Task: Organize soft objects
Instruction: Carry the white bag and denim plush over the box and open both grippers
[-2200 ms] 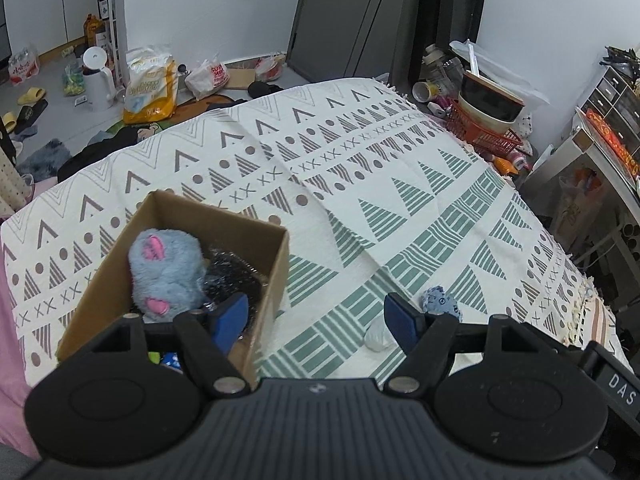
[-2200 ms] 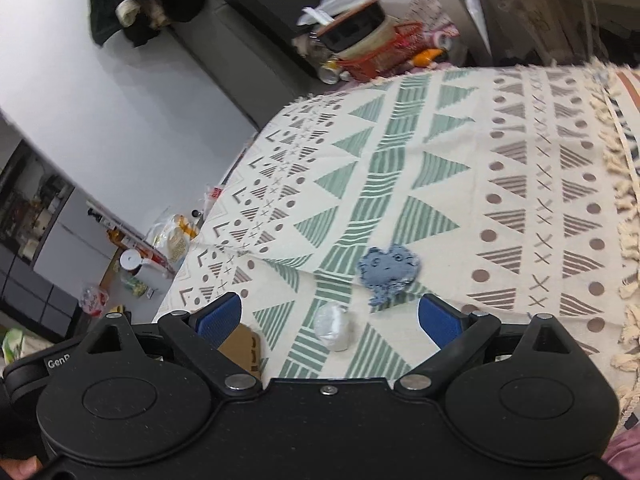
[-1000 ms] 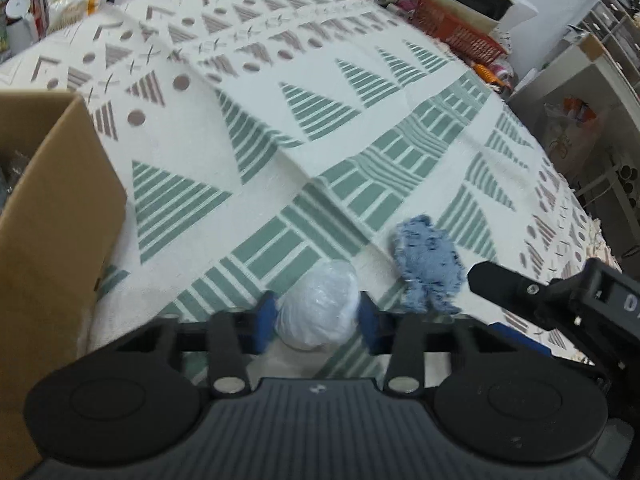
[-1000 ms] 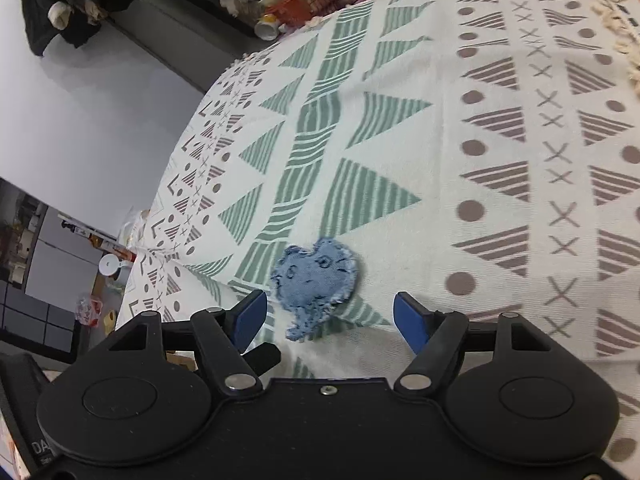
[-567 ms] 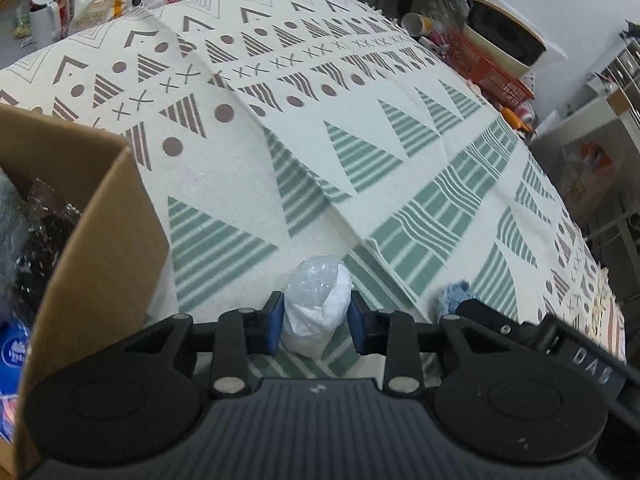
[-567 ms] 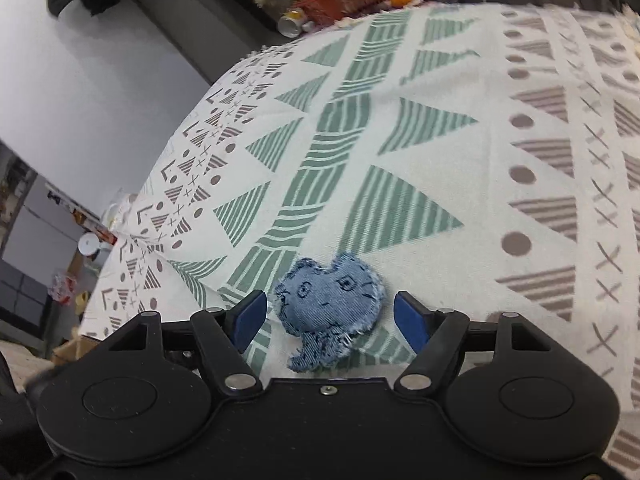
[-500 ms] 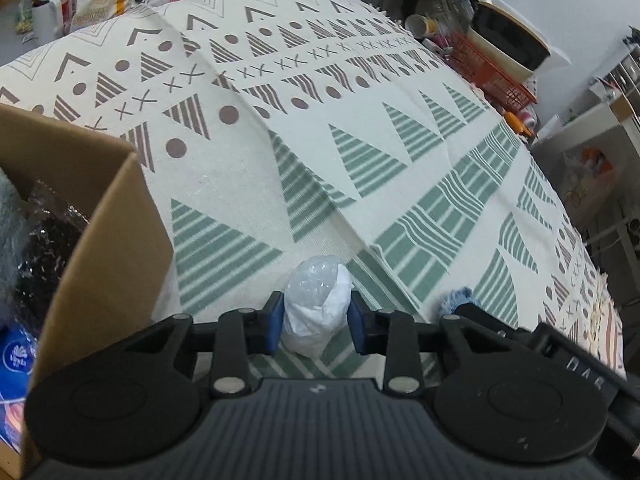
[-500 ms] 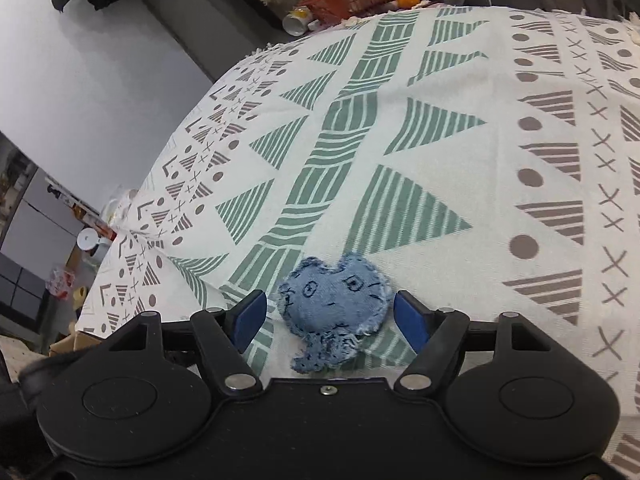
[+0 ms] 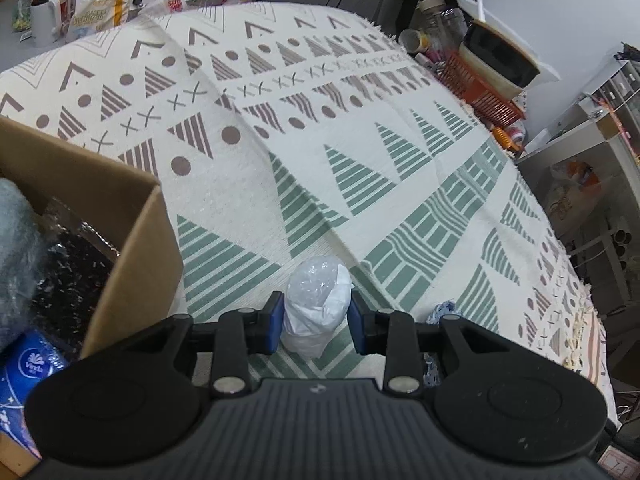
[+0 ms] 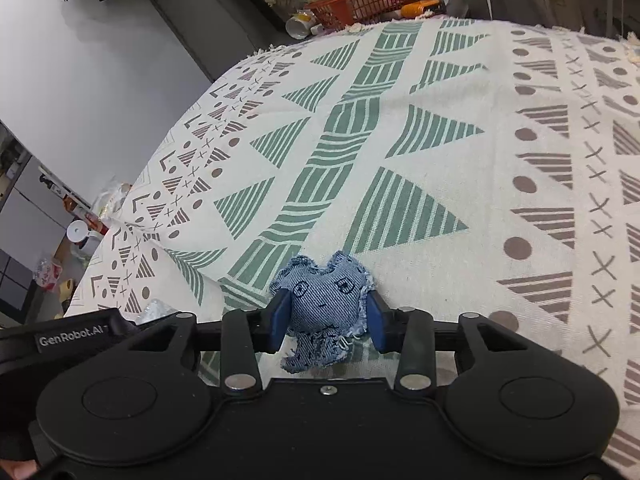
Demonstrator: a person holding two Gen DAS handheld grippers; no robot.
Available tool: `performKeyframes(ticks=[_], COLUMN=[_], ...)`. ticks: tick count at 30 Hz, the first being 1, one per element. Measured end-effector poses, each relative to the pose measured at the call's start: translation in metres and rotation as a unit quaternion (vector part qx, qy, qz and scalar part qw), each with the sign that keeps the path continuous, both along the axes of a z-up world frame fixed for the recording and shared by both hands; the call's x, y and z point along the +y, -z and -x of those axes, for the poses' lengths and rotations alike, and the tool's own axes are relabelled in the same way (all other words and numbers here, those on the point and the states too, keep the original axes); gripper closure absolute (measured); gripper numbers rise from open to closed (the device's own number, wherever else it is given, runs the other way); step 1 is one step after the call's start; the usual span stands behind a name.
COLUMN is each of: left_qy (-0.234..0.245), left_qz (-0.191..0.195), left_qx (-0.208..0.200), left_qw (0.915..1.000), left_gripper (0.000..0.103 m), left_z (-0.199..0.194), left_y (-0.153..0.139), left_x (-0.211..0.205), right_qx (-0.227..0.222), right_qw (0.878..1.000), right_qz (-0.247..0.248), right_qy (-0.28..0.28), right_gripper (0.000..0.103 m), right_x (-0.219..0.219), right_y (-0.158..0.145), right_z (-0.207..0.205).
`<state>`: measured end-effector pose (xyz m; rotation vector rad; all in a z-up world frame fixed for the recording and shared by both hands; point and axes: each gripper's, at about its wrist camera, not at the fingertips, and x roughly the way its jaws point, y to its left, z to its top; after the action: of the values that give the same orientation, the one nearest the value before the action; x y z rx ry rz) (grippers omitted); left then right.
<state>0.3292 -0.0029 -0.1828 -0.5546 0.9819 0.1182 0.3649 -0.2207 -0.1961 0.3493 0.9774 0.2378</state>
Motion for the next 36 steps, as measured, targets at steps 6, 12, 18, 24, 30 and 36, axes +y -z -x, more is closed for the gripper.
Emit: performKeyframes(ticks=[6, 12, 18, 24, 30, 36], left_qy=[0.013, 0.03, 0.053, 0.056, 0.045, 0.043], left_qz=[0.004, 0.004, 0.0, -0.01, -0.007, -0.013], left_qx=[-0.015, -0.05, -0.088, -0.101, -0.108, -0.113], left_qw=[0.9998, 0.9983, 0.9947, 0.9932, 0.9931, 0.9926], left_gripper=[0.07, 0.07, 0.07, 0.07, 0.07, 0.07], left_z=[0.01, 0.019, 0.041, 0.059, 0.081, 0.102], left_y=[-0.019, -0.051, -0.085, -0.104, -0.124, -0.14], left_x=[-0.002, -0.003, -0.001, 0.009, 0.025, 0.038], right_qx=[-0.023, -0.041, -0.066, -0.088, -0.104, -0.117], right_qw=[1.0, 0.999, 0.997, 0.996, 0.994, 0.992], right_qz=[0.011, 0.023, 0.027, 0.032, 0.035, 0.037], right_qy=[0.001, 0.008, 0.012, 0.014, 0.015, 0.012], right_gripper=[0.064, 0.064, 0.064, 0.064, 0.064, 0.064], right_x=[0.0, -0.004, -0.007, -0.005, -0.001, 0.009], right_y=[-0.019, -0.041, -0.066, -0.091, -0.114, -0.13], right_z=[0.016, 0.035, 0.058, 0.081, 0.096, 0.111])
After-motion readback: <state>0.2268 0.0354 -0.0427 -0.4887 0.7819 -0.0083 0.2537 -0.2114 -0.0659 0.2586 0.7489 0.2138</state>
